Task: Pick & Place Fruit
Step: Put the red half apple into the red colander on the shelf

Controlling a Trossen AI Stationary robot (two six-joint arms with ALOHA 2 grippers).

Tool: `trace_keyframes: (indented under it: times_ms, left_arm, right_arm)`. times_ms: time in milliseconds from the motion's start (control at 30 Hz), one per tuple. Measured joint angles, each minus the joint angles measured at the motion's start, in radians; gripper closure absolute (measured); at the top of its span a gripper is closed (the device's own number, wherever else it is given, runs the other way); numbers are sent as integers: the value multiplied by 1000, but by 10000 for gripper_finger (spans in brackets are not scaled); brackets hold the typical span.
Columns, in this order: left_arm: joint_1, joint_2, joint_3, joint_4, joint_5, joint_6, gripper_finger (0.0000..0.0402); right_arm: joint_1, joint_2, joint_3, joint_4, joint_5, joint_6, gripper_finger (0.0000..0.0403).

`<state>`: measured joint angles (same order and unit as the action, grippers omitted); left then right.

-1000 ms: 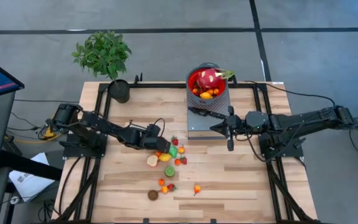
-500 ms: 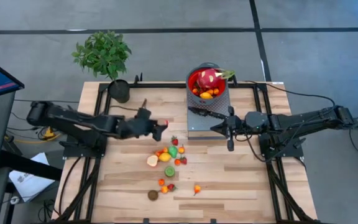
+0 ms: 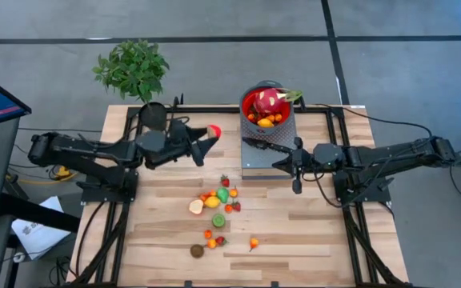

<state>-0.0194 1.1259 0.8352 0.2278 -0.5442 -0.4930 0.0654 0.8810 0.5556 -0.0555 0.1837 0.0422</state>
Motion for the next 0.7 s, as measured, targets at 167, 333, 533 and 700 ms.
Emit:
trace_keyframes:
  times_ms: [167, 333, 533, 700]
  left_arm:
    - [55, 11, 0, 22, -1, 3, 141]
    - [84, 52, -1, 118, 18, 43, 141]
    - [115, 110, -1, 259, 111, 78, 141]
    - [150, 152, -1, 319, 119, 79, 141]
  right_arm:
    - [-14, 0, 13, 0, 0, 0, 400]
    - [-22, 0, 34, 0, 0, 0, 400]
    - [9, 0, 55, 0, 0, 3, 400]
    - [47, 0, 94, -46, -1, 0, 400]
